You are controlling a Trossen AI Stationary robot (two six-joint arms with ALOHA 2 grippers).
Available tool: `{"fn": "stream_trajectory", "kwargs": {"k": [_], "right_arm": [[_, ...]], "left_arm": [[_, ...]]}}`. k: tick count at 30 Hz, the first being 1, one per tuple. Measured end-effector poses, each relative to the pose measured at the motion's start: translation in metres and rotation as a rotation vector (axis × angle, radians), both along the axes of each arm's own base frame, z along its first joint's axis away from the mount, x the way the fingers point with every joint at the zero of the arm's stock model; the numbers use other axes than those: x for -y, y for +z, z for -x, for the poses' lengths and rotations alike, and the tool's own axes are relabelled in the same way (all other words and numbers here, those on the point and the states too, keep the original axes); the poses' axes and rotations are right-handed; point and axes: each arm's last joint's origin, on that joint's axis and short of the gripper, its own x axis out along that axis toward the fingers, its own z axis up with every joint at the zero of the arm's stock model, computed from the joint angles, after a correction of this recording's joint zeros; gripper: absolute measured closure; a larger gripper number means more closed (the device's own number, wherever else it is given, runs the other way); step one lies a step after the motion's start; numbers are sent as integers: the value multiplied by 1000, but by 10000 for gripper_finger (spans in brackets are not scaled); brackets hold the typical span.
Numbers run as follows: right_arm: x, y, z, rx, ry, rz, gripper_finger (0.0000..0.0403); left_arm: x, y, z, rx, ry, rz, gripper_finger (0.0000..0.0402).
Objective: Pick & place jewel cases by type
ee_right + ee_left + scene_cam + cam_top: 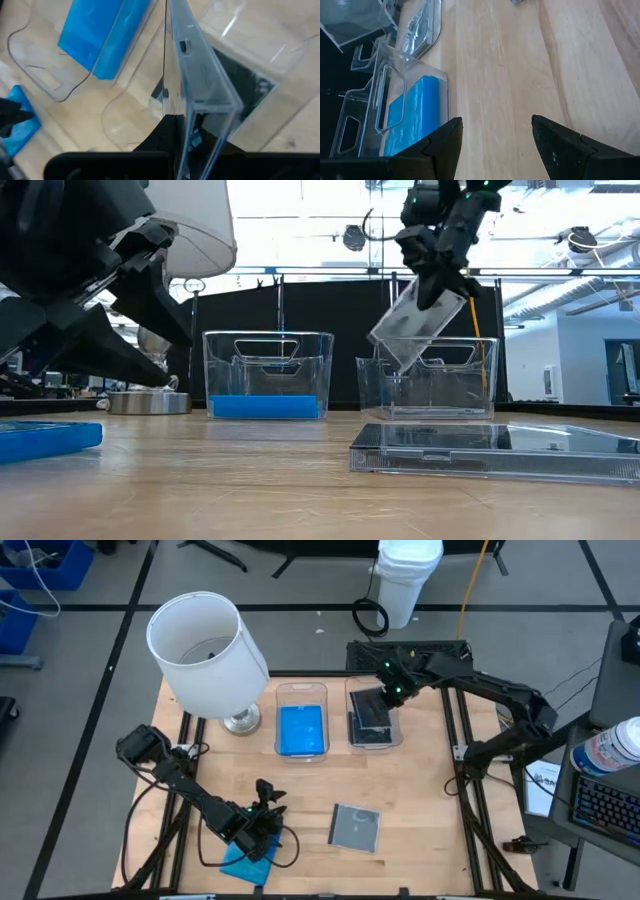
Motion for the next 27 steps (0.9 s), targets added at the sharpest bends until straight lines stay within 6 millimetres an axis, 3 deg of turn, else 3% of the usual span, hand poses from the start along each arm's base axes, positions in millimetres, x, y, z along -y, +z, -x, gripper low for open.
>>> {"fn": "stream_trajectory", "kwargs": {"k": [15, 27], "right_arm": [[30, -47, -16, -97, -24, -139, 396], [35, -63, -22, -138, 54, -136, 382]], "left_arm": [[0, 0, 0, 2, 2, 7, 160], [0, 0, 0, 1, 3, 13, 160]]}}
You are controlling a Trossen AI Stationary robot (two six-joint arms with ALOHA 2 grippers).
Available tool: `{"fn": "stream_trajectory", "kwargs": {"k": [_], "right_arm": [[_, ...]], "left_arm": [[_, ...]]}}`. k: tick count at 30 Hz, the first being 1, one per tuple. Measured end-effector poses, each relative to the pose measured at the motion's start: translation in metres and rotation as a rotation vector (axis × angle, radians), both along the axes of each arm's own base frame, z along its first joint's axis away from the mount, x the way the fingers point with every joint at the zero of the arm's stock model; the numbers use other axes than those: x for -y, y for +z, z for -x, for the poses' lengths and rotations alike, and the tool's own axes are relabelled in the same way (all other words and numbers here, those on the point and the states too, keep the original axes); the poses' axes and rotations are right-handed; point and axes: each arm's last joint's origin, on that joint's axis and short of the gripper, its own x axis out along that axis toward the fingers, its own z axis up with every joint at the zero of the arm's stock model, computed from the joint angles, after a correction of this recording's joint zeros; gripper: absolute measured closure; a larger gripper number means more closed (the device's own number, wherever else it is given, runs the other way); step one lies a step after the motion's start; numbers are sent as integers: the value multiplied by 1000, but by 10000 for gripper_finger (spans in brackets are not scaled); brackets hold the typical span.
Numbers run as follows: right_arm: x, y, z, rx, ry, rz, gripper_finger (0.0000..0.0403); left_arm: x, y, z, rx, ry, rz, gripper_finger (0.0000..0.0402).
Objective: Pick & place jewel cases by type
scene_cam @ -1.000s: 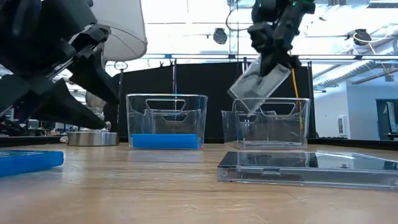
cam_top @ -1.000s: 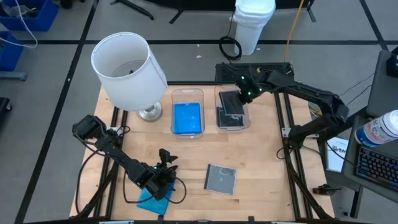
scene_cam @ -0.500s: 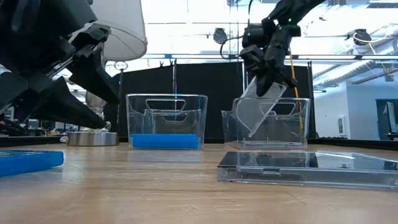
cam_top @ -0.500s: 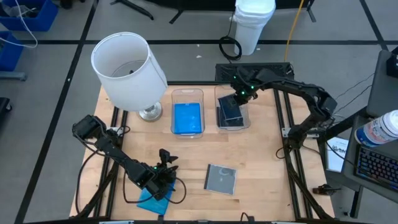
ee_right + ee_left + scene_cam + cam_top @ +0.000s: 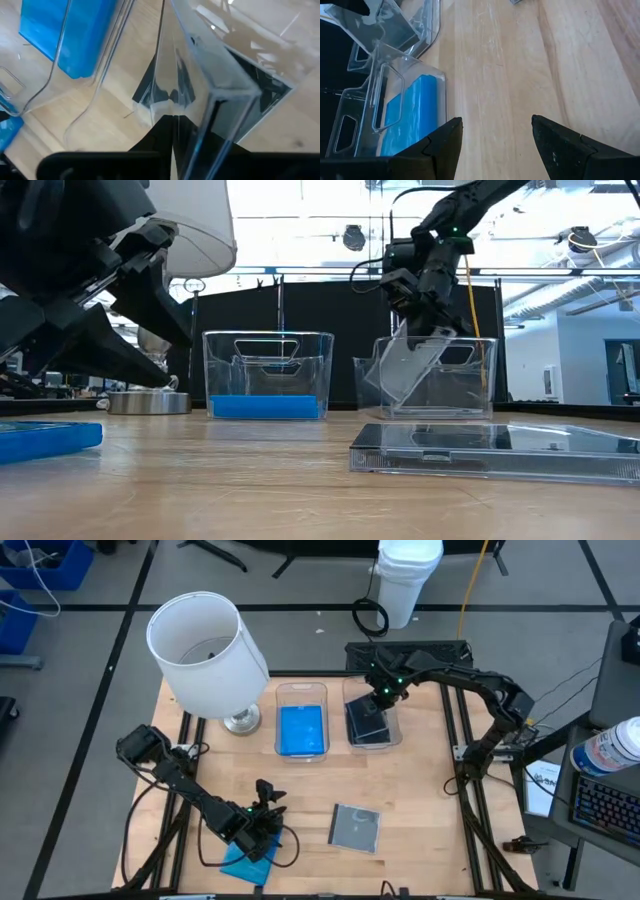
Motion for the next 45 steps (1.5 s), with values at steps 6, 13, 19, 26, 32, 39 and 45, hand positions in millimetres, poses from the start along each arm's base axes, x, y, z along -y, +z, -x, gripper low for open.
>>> {"fn": "stream_trajectory", "kwargs": {"k": [6, 13, 19, 26, 32, 39, 45], "right_arm": [[0, -2, 0, -28, 11, 30, 349], [-1, -3, 2, -53, 6, 29, 275], [-2, 2, 6, -70, -10, 62, 219], [-8, 9, 10, -78, -19, 52, 187], [-15, 17, 19, -105, -16, 30, 190], [-36, 51, 37, -61, 5, 98, 205], [-96, 85, 35, 45, 128, 269, 258]], "left_arm": [[0, 0, 0, 4, 6, 7, 160], [1, -1, 0, -9, 3, 40, 160], [1, -1, 0, -11, 3, 44, 160], [1, -1, 0, -13, -1, 40, 160], [1, -1, 0, -12, 0, 41, 160], [1, -1, 0, -5, 2, 47, 160], [17, 31, -3, 32, -77, 50, 160]]}}
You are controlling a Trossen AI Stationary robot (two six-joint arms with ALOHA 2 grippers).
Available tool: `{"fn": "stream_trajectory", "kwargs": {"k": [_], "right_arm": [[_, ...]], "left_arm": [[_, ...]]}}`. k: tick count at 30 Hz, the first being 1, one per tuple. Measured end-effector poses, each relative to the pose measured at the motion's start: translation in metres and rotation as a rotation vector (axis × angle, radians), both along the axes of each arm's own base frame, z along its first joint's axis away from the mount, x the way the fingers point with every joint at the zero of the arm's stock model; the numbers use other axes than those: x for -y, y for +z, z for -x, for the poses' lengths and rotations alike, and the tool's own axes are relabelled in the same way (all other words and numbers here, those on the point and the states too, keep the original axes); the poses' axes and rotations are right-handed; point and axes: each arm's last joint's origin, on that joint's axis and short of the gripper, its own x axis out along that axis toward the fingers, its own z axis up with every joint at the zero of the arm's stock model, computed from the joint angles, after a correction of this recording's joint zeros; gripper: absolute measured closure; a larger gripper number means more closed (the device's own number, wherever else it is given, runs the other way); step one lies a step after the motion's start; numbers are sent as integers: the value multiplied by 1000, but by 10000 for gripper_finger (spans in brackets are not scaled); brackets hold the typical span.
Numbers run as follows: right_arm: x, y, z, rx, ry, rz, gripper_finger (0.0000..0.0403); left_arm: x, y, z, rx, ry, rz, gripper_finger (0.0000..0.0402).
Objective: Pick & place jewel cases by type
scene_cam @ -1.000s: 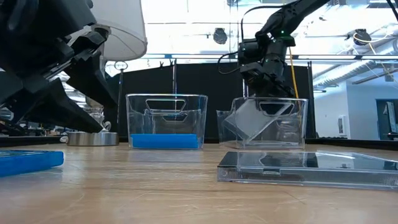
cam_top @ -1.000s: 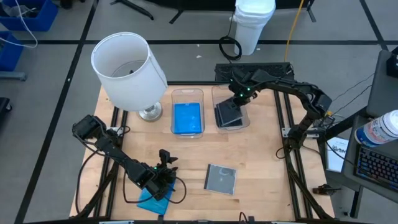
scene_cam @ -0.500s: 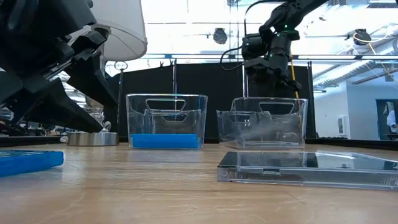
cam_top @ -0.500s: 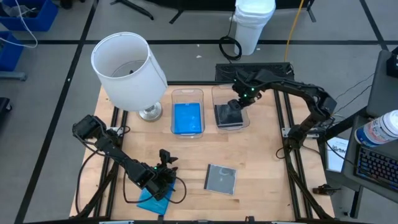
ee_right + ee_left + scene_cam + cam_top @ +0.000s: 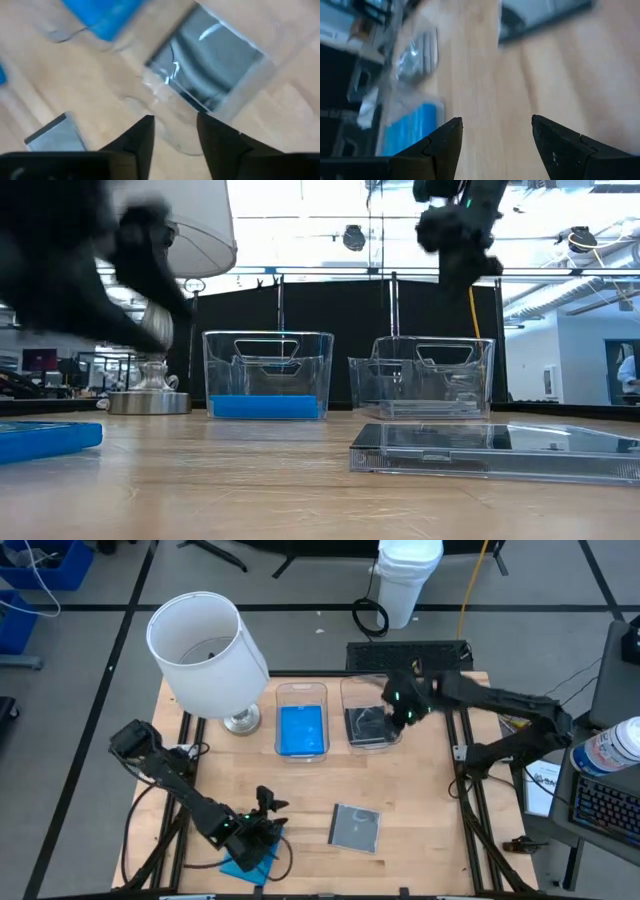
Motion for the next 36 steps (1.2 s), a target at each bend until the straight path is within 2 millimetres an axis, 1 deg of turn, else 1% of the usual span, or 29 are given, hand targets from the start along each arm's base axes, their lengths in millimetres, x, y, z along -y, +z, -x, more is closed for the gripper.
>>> {"fn": "stream_trajectory", "kwargs": {"k": [2, 5, 8, 10, 12, 14, 16, 18, 22, 25, 29, 33, 35, 36], "right_arm": [[-27, 7, -5, 35, 70, 62, 283], [-73, 10, -17, 84, 168, 140, 323], [-120, -2, -30, 73, 275, 209, 365], [-151, -14, -40, 70, 336, 273, 391], [-178, -27, -49, 82, 392, 331, 398], [-202, -39, -58, 123, 462, 356, 390], [-220, -51, -69, 157, 531, 366, 383], [-236, -62, -81, 221, 615, 338, 380], [-260, -74, -103, 387, 800, 267, 382], [-273, -82, -117, 504, 872, 313, 388], [-279, -89, -135, 627, 845, 455, 398], [-284, -110, -145, 624, 902, 575, 402], [-285, -118, -152, 645, 922, 637, 401], [-284, -121, -154, 646, 928, 640, 401]], "left_arm": [[5, 17, 3, 19, -37, 3, 160], [7, 41, 11, 50, -59, 34, 160], [7, 61, 21, 93, -52, 171, 160], [7, 69, 28, 76, -43, 320, 160], [7, 75, 35, 26, -32, 474, 160], [10, 79, 41, -17, -40, 580, 160], [14, 80, 45, -31, -46, 630, 160], [19, 79, 50, -26, -40, 639, 160], [26, 74, 52, 26, -36, 601, 160], [30, 68, 52, 88, -57, 542, 160], [32, 56, 55, 99, -109, 470, 160], [30, 47, 57, 93, -145, 452, 160], [30, 47, 57, 90, -154, 441, 160], [30, 47, 57, 92, -156, 439, 160]]}}
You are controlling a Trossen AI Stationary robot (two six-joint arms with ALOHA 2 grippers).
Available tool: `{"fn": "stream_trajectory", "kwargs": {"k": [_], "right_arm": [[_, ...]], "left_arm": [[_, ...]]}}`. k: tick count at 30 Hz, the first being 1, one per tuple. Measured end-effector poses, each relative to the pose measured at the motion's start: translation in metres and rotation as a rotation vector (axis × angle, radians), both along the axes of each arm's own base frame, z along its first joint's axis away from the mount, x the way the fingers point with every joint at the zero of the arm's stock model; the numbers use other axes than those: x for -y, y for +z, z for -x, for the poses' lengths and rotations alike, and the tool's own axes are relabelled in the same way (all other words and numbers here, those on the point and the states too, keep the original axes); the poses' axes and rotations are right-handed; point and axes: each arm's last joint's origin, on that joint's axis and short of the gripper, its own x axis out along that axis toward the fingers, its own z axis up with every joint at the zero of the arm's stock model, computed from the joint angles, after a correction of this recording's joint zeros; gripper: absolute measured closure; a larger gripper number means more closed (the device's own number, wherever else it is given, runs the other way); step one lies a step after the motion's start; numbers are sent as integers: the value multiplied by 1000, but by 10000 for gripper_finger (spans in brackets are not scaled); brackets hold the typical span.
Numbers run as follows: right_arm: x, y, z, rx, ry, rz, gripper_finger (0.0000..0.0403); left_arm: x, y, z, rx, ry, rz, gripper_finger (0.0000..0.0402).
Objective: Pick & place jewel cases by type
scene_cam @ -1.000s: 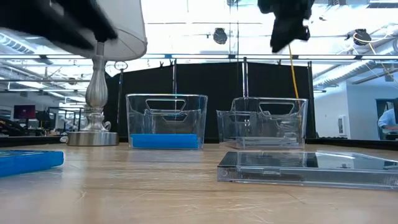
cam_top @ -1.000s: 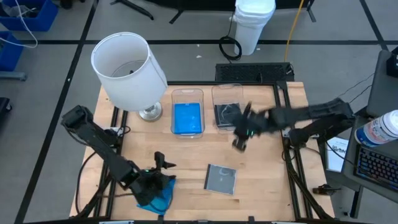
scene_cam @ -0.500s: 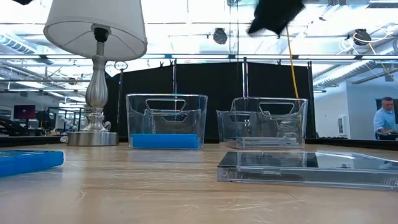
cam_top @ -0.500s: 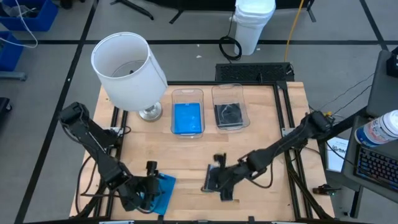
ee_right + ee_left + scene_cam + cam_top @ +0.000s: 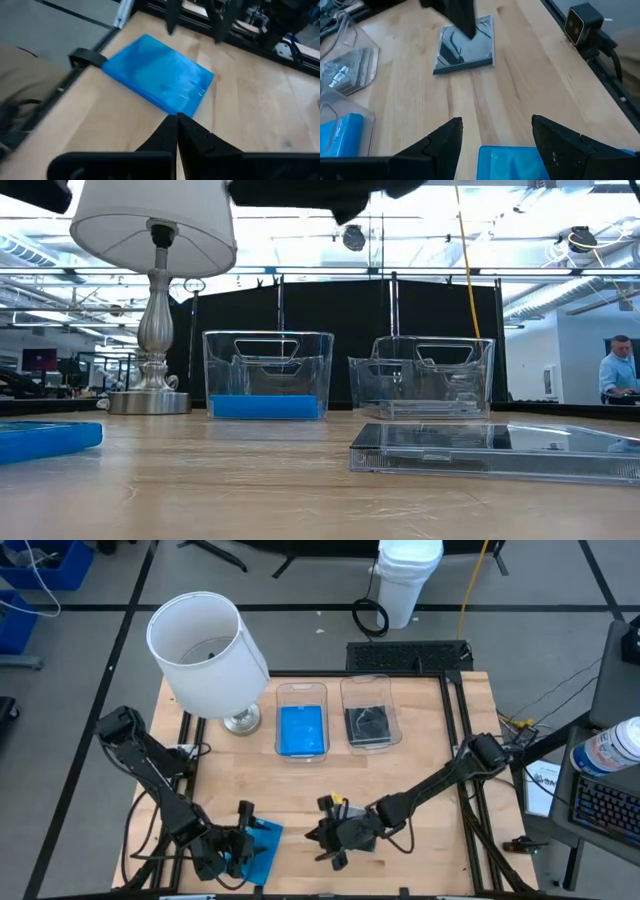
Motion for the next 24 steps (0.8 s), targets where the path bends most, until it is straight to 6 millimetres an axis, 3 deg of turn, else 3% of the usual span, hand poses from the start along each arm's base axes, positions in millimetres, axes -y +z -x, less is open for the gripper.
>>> {"fn": "stream_trajectory", "kwargs": {"k": [7, 11, 24], "right_arm": [[9, -15, -8, -73, 36, -67, 399], [8, -15, -8, -98, 114, -116, 399], [8, -14, -9, -89, 104, -141, 399]], "left_arm": [[-1, 1, -2, 14, -14, -32, 160], [-3, 3, -7, 29, -11, -16, 160], [-6, 3, -12, 16, 7, 26, 160]]}}
